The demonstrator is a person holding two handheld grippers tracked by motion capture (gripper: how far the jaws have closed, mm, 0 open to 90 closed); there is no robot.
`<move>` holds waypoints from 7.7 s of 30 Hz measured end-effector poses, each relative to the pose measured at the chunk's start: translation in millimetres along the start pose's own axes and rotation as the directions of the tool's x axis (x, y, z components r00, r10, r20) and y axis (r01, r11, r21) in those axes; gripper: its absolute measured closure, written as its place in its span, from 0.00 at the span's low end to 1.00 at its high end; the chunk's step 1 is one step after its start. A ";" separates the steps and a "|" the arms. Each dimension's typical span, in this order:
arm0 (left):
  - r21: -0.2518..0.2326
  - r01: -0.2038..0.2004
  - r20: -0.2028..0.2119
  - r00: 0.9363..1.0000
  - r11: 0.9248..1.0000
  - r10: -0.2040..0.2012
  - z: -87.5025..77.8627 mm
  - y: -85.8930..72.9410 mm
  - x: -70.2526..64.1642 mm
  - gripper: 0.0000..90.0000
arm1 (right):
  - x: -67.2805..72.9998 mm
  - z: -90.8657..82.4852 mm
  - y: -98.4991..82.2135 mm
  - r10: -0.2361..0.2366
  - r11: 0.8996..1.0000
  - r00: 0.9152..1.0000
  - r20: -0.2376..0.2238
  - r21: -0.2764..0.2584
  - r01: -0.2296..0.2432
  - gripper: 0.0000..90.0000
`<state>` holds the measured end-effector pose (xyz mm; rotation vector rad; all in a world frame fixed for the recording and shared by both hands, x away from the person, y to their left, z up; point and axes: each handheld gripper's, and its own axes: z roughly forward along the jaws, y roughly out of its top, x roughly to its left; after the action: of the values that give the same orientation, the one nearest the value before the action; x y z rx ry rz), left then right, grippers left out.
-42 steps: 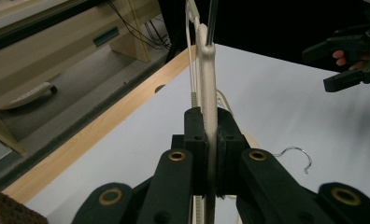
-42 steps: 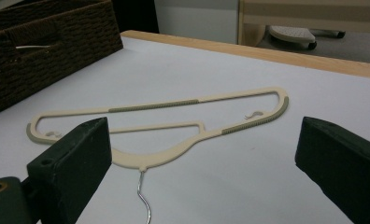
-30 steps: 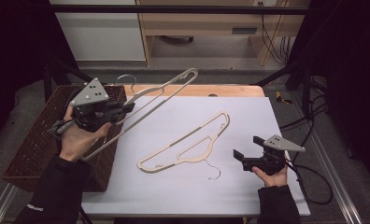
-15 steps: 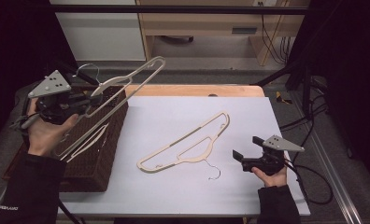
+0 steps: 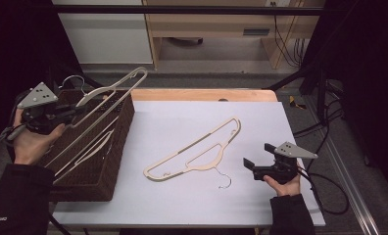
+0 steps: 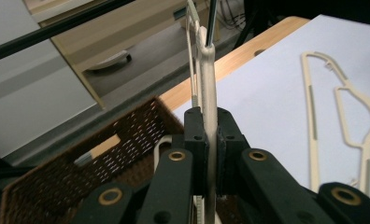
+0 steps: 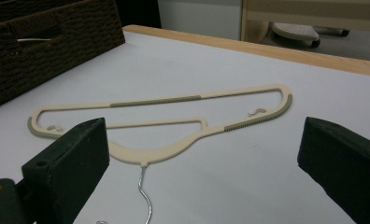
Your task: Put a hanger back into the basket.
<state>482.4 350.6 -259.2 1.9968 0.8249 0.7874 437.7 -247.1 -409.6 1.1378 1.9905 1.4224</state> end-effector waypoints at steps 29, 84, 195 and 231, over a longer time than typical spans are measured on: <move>0.164 0.002 -0.095 0.995 0.987 0.014 16.3 -86.5 23.4 0.95 | 0.3 1.4 -0.8 -0.010 1.000 1.000 -0.002 0.010 0.010 0.03; 0.316 0.044 0.030 0.998 0.948 -0.056 27.6 -99.6 -9.9 0.61 | 2.1 0.7 0.0 -0.013 1.000 1.000 -0.005 0.010 0.013 0.03; -0.003 0.126 0.363 0.925 0.992 -0.116 127.5 -81.0 -206.4 0.11 | 63.5 103.6 -37.8 -0.025 0.908 0.999 0.030 0.420 0.011 0.99; 0.155 -0.161 0.424 0.902 0.975 0.081 231.3 -31.3 -271.0 0.25 | 65.3 79.3 -11.4 -0.013 0.937 1.000 -0.013 0.348 0.017 0.99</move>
<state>490.7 52.3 -456.4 2.2915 0.5402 0.3328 455.3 -150.8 -442.8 1.2557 2.3166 1.0938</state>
